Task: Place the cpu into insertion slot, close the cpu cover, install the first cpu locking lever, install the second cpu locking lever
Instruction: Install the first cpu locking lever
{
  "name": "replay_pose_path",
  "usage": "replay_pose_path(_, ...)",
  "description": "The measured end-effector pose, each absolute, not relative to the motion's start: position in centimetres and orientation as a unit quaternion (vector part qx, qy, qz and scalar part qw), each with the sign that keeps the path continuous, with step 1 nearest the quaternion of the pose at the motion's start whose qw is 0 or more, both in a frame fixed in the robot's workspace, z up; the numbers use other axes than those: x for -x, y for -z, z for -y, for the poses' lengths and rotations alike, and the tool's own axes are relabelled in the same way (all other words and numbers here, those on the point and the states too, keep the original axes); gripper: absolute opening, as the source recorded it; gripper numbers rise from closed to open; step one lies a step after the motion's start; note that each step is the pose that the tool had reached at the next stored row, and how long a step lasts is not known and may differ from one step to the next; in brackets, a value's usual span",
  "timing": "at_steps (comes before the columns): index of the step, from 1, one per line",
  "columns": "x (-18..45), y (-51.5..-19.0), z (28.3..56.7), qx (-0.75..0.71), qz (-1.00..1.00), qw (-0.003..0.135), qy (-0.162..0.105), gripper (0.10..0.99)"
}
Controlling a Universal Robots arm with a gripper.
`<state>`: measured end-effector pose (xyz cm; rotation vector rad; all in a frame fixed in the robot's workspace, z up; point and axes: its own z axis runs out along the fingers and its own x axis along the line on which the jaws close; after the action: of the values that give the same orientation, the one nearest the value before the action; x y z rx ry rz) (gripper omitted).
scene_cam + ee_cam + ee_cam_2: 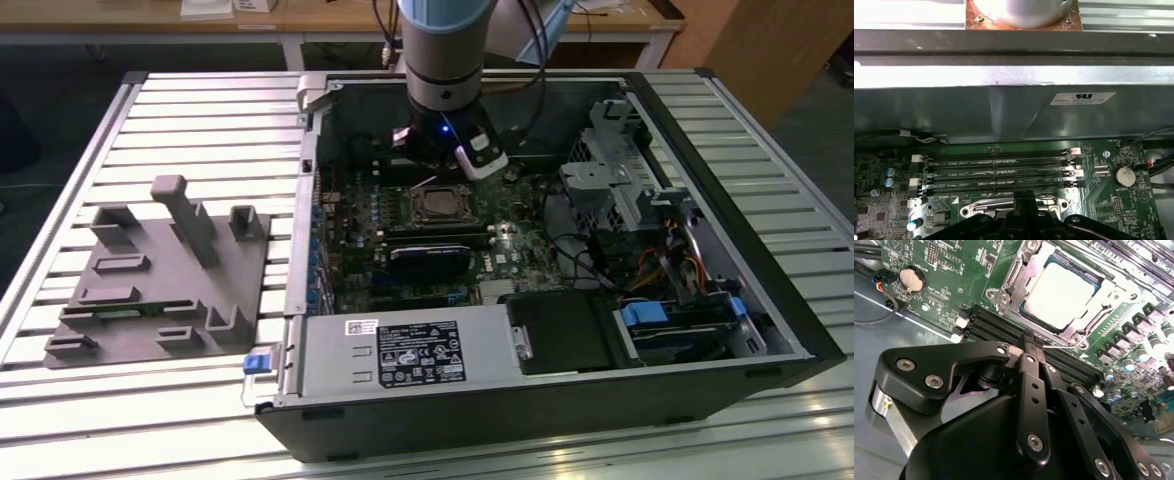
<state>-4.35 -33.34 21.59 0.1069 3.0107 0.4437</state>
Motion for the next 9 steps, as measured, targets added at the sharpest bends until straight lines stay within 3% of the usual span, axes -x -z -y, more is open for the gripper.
replay_pose_path(9,4.29,-21.17,33.35,-0.034,-0.987,0.054,-0.146,0.106)
